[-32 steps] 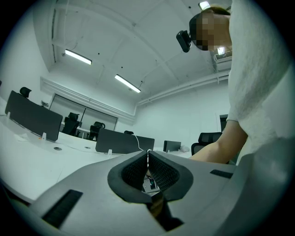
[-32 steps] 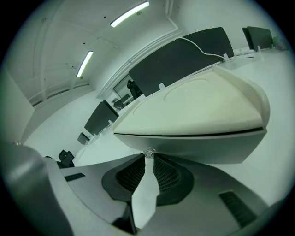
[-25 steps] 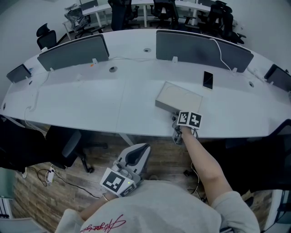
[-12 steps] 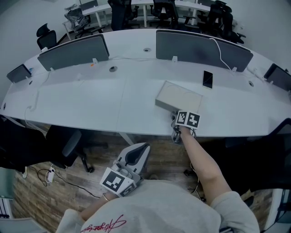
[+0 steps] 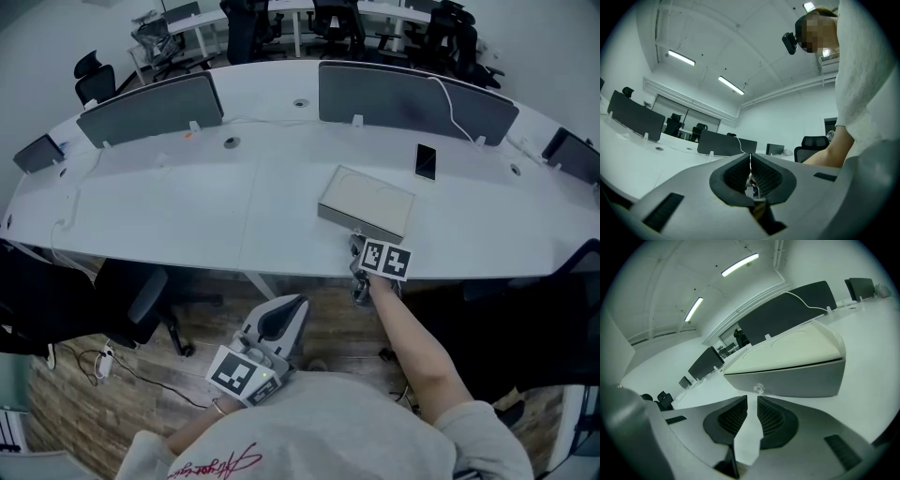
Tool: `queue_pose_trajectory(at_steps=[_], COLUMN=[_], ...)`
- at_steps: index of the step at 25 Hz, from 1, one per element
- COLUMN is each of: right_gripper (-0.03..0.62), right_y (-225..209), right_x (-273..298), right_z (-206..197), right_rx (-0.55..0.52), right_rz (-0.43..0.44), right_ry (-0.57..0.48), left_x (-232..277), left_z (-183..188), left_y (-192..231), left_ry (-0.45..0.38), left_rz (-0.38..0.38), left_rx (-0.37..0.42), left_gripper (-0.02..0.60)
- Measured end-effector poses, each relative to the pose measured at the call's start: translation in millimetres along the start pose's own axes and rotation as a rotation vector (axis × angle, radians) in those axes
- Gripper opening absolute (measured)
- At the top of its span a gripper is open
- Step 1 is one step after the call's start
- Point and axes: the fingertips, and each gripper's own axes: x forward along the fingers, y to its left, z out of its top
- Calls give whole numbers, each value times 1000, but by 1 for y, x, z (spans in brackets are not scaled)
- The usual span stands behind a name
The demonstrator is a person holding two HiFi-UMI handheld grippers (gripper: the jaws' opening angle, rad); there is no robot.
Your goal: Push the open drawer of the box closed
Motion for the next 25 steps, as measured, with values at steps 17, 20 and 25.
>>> queue_pose_trajectory(at_steps=[17,20,25], right_gripper=[58,48,32], right_y=[151,171,183], right_x=[-176,-209,-236], right_z=[19,24,13], right_rx=[-351,-513,-624], right_rz=[556,569,572], right_ry=[-435,-507,-535], left_x=[12,17,18], left_z=[-3,-3,0], left_y=[-10,-13,-17], left_ry=[3,6,7], left_rz=[-31,-43,-58], left_rx=[-10,-7,-2], left_gripper=[18,18,19])
